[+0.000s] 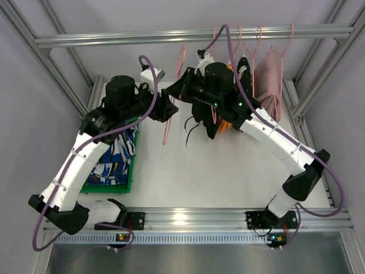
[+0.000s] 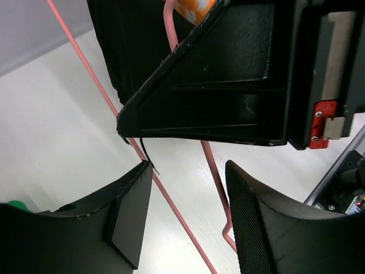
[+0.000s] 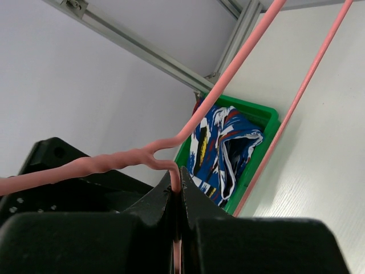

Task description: Remove the trousers from the hanger

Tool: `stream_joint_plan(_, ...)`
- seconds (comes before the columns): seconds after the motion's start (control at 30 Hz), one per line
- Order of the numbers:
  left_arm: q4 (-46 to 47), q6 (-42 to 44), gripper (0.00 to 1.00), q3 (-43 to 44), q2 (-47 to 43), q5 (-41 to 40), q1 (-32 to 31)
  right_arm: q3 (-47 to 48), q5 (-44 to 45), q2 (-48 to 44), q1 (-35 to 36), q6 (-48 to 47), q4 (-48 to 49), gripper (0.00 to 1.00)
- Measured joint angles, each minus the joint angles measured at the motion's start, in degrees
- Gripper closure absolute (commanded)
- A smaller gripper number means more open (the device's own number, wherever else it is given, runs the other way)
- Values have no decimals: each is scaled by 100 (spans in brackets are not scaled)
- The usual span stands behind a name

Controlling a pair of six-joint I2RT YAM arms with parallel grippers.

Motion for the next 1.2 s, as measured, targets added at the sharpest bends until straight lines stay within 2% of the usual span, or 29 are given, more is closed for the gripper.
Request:
stream_joint_plan(0.1, -2, -146, 51, -122, 2, 52, 0, 0, 0, 0, 0, -2, 0, 100)
stream_joint_plan(0.2, 7, -319, 71, -186, 4, 138, -4, 0, 2, 0, 0, -9, 0, 100)
stream_joint_plan(0.23, 20, -376, 82, -199, 4, 179, -13, 0, 4, 0, 0, -15, 0, 100)
stream_joint_plan(0.3, 48, -522, 96, -210, 0, 280, -26, 0, 13, 0, 0, -22, 7, 100)
stream_joint_plan(0.37, 74, -686, 100, -234, -13, 260, -4, 0, 17, -22, 0, -44, 9, 99)
stream_joint_plan(0.4, 136, -758, 100, -264, -31, 299, 15, 0, 20, -31, -2, -61, 28, 94)
stream_joint_plan(0.43, 205, -848, 100, -310, -68, 302, 15, -2, 7, -39, -2, -66, 42, 77)
stream_joint_plan(0.5, 282, -1027, 100, -411, -160, 330, 0, -33, -55, -76, -2, -90, 101, 56)
stream_joint_plan(0.53, 299, -1134, 100, -446, -208, 328, -4, -68, -79, -107, -2, -81, 120, 37)
stream_joint_plan(0.6, 313, -1338, 100, -452, -260, 321, 0, -190, -138, -232, -20, -179, 133, 25)
stream_joint_plan(0.63, 332, -1443, 100, -452, -278, 315, 11, -260, -151, -313, -33, -232, 129, 7)
stream_joint_plan(0.67, 363, -1556, 100, -452, -289, 299, 26, -330, -153, -411, -44, -275, 131, 2)
stream_joint_plan(0.9, 476, -2124, 100, -417, -131, 55, 157, -992, -120, -1401, -70, -973, 155, 1)
stream_joint_plan(1.2, 516, -2717, 100, 256, 782, -494, 155, -2052, 487, -2763, -79, -1755, 238, 0)
